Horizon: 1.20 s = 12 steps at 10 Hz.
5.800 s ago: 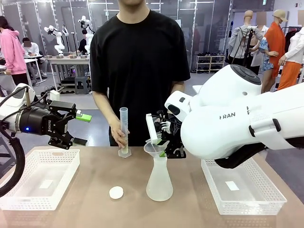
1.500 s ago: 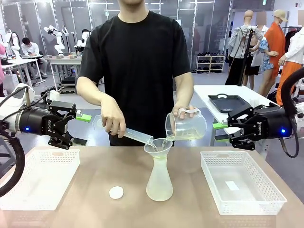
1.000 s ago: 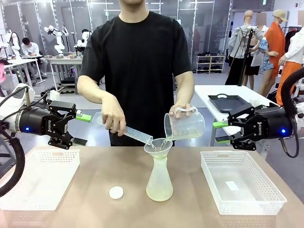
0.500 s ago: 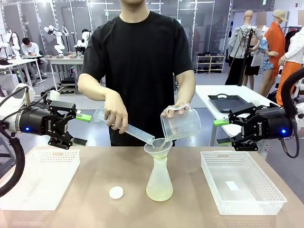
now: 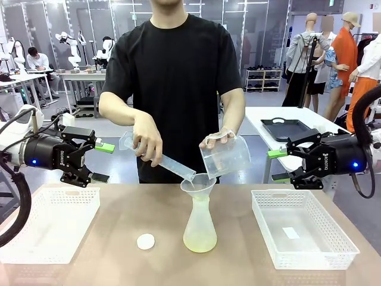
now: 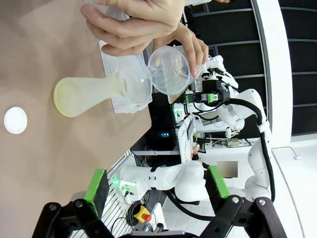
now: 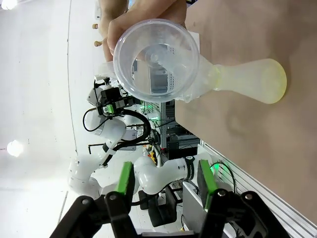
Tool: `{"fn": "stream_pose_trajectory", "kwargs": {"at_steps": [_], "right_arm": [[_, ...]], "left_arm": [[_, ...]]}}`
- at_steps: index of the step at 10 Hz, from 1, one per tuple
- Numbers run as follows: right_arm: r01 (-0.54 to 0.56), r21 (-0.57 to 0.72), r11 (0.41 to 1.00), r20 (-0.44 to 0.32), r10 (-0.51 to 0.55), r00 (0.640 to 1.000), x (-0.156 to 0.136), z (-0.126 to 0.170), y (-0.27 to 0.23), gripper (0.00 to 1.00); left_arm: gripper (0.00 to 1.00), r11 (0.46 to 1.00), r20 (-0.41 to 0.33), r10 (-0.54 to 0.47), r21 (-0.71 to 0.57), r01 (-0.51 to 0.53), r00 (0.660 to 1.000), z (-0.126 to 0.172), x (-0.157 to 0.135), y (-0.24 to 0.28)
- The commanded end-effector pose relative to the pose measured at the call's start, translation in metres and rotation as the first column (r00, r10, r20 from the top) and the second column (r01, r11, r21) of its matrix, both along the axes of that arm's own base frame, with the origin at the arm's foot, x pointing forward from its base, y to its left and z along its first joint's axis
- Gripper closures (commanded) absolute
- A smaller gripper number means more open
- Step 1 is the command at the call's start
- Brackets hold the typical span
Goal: Prepare the solutions needed for the experiment.
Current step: Once the solution is in the Big flask , pick up the Plastic Funnel and place it back into the right Organizing basket.
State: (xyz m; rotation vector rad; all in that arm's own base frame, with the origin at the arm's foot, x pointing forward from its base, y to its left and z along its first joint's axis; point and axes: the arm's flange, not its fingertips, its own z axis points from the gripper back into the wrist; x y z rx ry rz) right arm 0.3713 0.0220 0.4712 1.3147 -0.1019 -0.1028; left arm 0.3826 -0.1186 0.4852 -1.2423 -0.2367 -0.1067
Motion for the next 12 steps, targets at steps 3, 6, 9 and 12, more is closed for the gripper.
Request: {"fn": "stream_pose_trajectory", "kwargs": {"at_steps": [3,6,9,12], "right_arm": [[-0.001,0.0,1.0,0.001,0.001,1.0,0.0001,0.0004,0.0005,0.35],[-0.001,0.0,1.0,0.001,0.001,1.0,0.0001,0.0004,0.0005,0.35],[-0.001,0.0,1.0,0.001,0.001,1.0,0.0001,0.0004,0.0005,0.35],[-0.001,0.0,1.0,0.001,0.001,1.0,0.0001,0.0004,0.0005,0.35]], "left_arm": [[0.0,1.0,0.0,0.003,-0.029,-0.003,1.0,0.0017,-0.0006,-0.0026],[0.0,1.0,0.0,0.003,-0.029,-0.003,1.0,0.0017,-0.0006,-0.0026],[0.0,1.0,0.0,0.003,-0.029,-0.003,1.0,0.0017,-0.0006,-0.0026],[0.0,1.0,0.0,0.003,-0.029,-0.003,1.0,0.0017,-0.0006,-0.0026]]}}
